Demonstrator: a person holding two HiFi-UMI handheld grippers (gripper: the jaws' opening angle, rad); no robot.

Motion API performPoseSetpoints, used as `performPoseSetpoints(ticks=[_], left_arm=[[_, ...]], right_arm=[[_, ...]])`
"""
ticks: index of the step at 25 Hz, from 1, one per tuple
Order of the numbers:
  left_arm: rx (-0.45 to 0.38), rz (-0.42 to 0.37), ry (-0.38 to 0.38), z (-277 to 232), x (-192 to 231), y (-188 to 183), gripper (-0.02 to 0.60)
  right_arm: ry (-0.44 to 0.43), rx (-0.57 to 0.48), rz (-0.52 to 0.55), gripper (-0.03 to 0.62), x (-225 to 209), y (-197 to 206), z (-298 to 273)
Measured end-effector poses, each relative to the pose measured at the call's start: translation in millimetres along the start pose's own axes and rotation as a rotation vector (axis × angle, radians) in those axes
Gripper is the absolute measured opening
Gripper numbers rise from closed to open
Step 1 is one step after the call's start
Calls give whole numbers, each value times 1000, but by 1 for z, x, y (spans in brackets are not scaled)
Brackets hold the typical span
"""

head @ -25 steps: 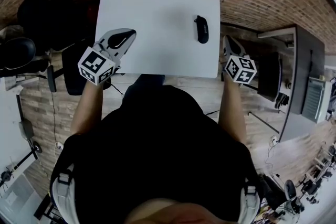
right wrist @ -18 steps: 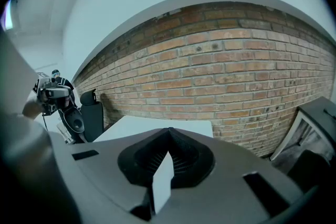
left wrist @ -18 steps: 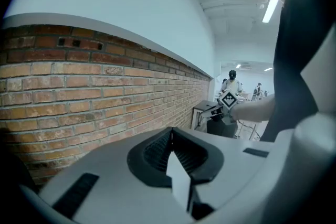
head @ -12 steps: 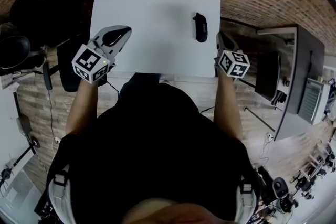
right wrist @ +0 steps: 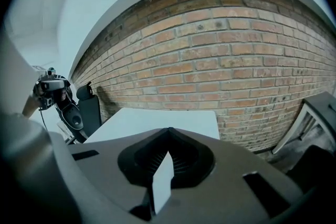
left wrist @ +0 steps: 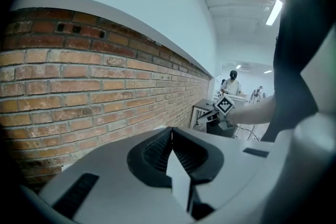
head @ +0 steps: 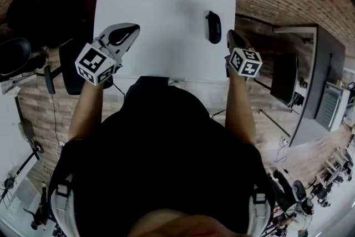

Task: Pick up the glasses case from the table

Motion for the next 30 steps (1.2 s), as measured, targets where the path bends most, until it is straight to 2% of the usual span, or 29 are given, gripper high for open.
performPoseSetpoints(ticks=[22,30], left_arm=[[38,33,-6,-10,44,17,11],[57,42,1,-19,50,20,11]], right_arm=[[-6,141,-6,15,-3,42,-55],[1,147,-22,15,-11,52,-67]])
Point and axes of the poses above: the fingertips, and each gripper's own axes: z backward along the fingers, x to its left, y out of its underside, the point moved 1 cm from there along z, backward along the fingers, and after that the axes turned 11 degrees about z, right-handed, at the moved point
